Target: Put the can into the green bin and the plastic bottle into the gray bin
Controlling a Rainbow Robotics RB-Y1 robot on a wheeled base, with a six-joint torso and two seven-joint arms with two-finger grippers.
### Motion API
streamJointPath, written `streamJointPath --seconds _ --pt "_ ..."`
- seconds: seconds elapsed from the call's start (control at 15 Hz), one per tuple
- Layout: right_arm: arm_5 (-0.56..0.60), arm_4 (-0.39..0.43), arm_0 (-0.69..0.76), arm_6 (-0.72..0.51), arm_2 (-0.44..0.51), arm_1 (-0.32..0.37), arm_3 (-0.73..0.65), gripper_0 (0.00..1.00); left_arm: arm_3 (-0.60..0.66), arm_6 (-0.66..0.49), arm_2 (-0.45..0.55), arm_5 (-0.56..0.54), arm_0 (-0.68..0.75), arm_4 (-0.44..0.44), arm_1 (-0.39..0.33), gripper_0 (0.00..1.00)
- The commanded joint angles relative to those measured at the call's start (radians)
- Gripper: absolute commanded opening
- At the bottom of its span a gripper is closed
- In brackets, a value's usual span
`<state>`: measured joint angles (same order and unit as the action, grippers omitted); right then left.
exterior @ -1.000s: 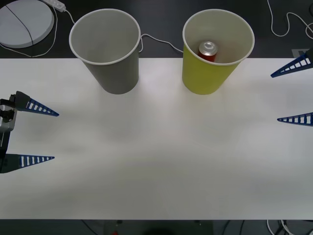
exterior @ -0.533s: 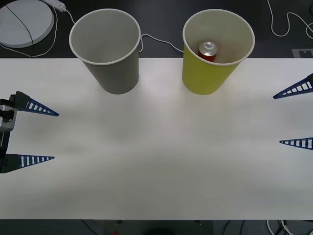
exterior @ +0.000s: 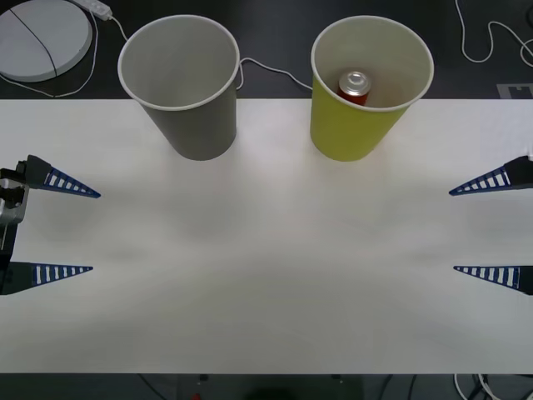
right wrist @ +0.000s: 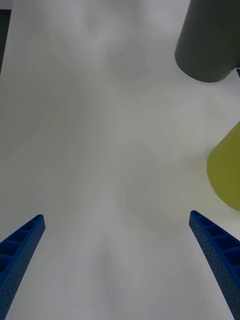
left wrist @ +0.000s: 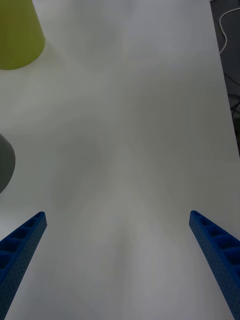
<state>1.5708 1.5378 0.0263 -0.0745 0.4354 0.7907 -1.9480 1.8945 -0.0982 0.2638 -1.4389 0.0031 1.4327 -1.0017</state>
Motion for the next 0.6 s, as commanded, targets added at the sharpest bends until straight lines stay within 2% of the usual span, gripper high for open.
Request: streamJointPath --seconds 0.07,0.6 --pt "0.000 0.013 0.009 0.024 -0.003 -0.036 0.000 1.00 0.000 0.000 0.000 0.000 0.000 0.000 0.000 1.00" --pt "0.000 0.013 0.011 0.047 -0.014 -0.037 0.000 1.00 0.000 0.000 0.000 0.000 0.000 0.000 0.000 1.00"
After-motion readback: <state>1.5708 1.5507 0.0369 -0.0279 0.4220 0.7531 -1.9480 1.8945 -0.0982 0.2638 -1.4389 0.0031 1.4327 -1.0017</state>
